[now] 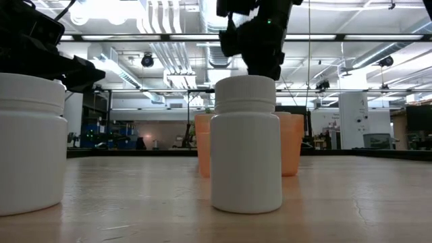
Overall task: Pick and place pill bottles into a basket
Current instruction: Put the white pill bottle into the orange bin
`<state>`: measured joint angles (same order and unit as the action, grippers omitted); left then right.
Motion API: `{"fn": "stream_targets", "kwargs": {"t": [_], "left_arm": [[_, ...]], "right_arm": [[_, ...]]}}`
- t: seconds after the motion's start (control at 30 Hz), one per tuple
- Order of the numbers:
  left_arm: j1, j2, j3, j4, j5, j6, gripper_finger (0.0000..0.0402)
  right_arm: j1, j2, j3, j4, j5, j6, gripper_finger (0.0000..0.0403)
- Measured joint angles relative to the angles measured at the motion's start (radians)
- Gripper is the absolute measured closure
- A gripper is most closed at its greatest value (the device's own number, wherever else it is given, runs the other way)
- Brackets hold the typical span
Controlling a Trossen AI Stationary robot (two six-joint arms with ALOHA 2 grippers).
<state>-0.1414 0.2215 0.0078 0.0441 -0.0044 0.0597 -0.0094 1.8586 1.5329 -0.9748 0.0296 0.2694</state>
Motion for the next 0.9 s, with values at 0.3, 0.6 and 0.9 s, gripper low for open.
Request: {"fn": "stream_targets", "kwargs": {"t": [0.3, 0.6, 0.9], "left_arm": [[0.0, -0.002, 0.0, -0.001, 0.0, 0.0, 0.0173], [0.0, -0.001, 0.0, -0.001, 0.0, 0.0, 0.0173], [0.0, -0.002, 0.0, 0.0, 0.0, 0.0, 0.0173]], "right_arm": [[-0.001, 0.049, -0.002, 0.016, 0.0, -0.025, 0.0255], [-0.006, 0.108, -0.005, 0.026, -0.001, -0.047, 0.0255], [-0.01, 0.136, -0.008, 0.039, -0.001, -0.064, 0.0248]]}}
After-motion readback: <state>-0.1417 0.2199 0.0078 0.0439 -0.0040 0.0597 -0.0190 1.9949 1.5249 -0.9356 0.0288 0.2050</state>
